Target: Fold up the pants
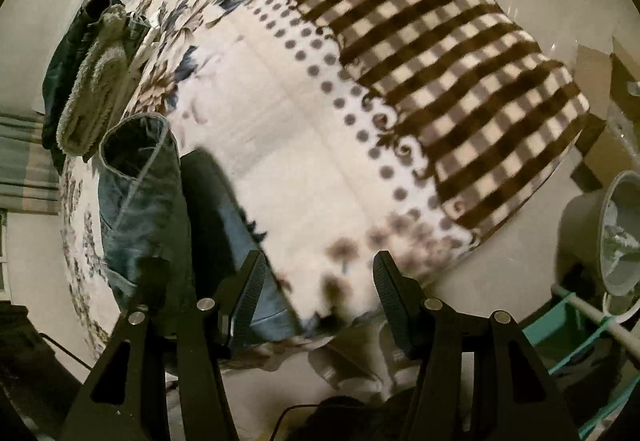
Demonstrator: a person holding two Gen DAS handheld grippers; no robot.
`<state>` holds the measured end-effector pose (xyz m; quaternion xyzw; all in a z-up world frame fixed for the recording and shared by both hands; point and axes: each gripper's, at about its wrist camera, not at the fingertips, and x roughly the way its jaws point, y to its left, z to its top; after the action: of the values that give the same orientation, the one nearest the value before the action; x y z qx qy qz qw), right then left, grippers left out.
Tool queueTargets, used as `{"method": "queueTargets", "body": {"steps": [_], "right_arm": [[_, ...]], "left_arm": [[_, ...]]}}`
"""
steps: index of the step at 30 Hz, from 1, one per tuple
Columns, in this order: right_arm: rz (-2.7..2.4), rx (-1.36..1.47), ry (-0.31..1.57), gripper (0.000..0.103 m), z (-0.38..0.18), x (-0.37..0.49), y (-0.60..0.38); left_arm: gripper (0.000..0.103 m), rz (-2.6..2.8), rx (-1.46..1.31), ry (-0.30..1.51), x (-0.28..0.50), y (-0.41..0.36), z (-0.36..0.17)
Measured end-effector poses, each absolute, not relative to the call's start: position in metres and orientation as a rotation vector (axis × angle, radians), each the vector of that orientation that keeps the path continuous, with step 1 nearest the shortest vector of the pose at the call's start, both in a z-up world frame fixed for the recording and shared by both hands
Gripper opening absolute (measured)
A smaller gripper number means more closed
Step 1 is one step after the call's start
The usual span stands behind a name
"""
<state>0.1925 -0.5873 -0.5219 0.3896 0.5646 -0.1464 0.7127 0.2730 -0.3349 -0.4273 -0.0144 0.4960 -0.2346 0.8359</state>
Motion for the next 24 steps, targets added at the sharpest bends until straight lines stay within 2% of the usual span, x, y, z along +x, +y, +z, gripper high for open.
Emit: {"method": "queueTargets", "body": {"steps": [2, 5, 7, 9, 10, 12, 14, 20, 24], "right_arm": [[-0.322, 0.853, 1.260, 0.059, -0.520, 0.196, -0.588], [-0.303, 0.833, 1.280, 0.061, -0.517, 0.204, -0.586], [-0.280, 0.817, 1.285, 0.067, -0.513, 0.212, -0.583], [-0.245, 0.809, 1.273, 0.073, -0.508, 0.221, -0.581], [-0.230, 0.810, 1.268, 0.075, -0.506, 0.226, -0.579], [-0.189, 0.811, 1.259, 0.083, -0.504, 0.238, -0.575], [-0.146, 0.813, 1.253, 0.087, -0.503, 0.251, -0.569], [-0.062, 0.792, 1.254, 0.087, -0.514, 0.296, -0.548], [-0.051, 0.830, 1.321, 0.086, -0.551, 0.320, -0.541]], "left_arm": [[0.021, -0.484, -0.039, 1.098, 0.277, -0.334, -0.425], [0.023, -0.503, -0.102, 1.178, 0.283, -0.342, -0.423], [0.040, -0.486, -0.101, 1.190, 0.283, -0.341, -0.410], [0.078, -0.495, -0.123, 1.184, 0.285, -0.330, -0.396], [0.083, -0.485, -0.145, 1.182, 0.289, -0.320, -0.388], [0.084, -0.443, -0.189, 1.172, 0.298, -0.290, -0.377], [0.084, -0.361, -0.199, 1.177, 0.308, -0.252, -0.377], [0.084, -0.093, -0.161, 1.262, 0.343, -0.157, -0.424], [0.084, -0.005, -0.165, 1.299, 0.360, -0.122, -0.452]]}}
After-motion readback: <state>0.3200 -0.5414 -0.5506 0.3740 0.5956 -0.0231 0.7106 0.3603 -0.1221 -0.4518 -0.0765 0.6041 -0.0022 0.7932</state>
